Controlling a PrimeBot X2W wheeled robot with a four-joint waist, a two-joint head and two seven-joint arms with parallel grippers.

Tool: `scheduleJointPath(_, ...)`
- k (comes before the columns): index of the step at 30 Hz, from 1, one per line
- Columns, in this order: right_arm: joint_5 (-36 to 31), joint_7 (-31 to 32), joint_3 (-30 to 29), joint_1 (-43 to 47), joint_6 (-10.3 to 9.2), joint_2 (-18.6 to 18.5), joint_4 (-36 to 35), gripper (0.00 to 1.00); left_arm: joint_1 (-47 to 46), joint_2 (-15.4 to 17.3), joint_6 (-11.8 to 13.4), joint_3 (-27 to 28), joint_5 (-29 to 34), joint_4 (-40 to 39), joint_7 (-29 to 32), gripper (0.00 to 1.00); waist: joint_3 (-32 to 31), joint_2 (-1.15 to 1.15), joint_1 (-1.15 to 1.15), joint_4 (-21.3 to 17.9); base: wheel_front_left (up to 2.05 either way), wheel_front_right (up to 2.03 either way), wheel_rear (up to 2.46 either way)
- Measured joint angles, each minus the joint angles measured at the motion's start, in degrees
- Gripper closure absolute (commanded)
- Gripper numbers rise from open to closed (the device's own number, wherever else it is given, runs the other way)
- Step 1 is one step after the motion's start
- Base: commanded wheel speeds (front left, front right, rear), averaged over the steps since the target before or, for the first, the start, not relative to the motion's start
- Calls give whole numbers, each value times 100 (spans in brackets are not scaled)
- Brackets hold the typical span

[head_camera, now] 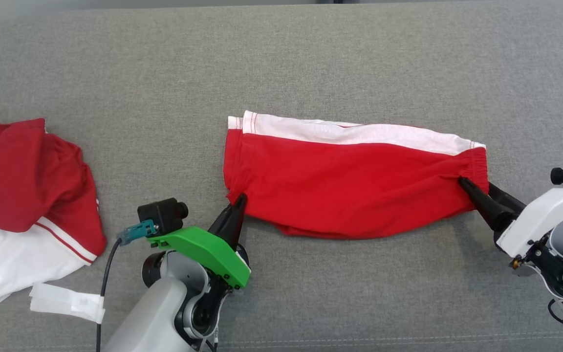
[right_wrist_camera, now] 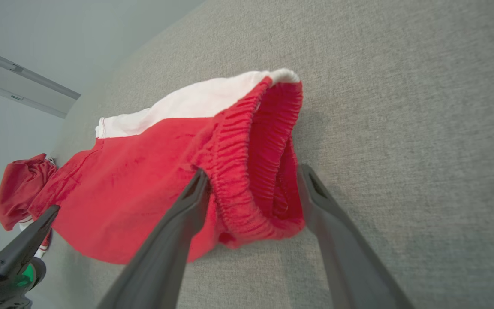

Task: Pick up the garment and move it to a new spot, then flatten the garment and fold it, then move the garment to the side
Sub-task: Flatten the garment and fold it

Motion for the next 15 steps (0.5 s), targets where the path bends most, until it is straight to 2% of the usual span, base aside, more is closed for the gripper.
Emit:
scheduleJointPath(3,-13,81,10,-99,-36,-26,-21,0,-1,4,1,-120,92,-46,-22,100,40,0,0,-38,0,0,0)
scheduleJointPath(5,-13,148,7,-125,-73,-44,-34,0,-3,2,4,-185,164,-85,-23,73,69,0,0,-61,0,0,0)
scheduleJointPath(8,-5,268,30,-125,-78,-63,-58,0,-8,8,44,-270,310,-132,-24,38,92,0,0,-83,0,0,0)
scheduleJointPath(9,-5,315,53,-125,-78,-77,-76,0,-9,8,44,-311,363,-146,-23,17,94,0,0,-87,0,0,0)
scheduleJointPath(10,-5,359,66,-125,-78,-89,-92,0,-9,8,45,-341,404,-159,-24,6,95,0,0,-90,0,0,0)
scheduleJointPath(11,-5,396,74,-125,-79,-105,-100,0,-11,9,48,-350,435,-168,-29,0,94,0,0,-92,0,0,0)
scheduleJointPath(15,23,578,133,-129,-78,-205,-103,0,-14,94,157,-319,581,-243,-125,0,81,0,0,-101,0,0,0)
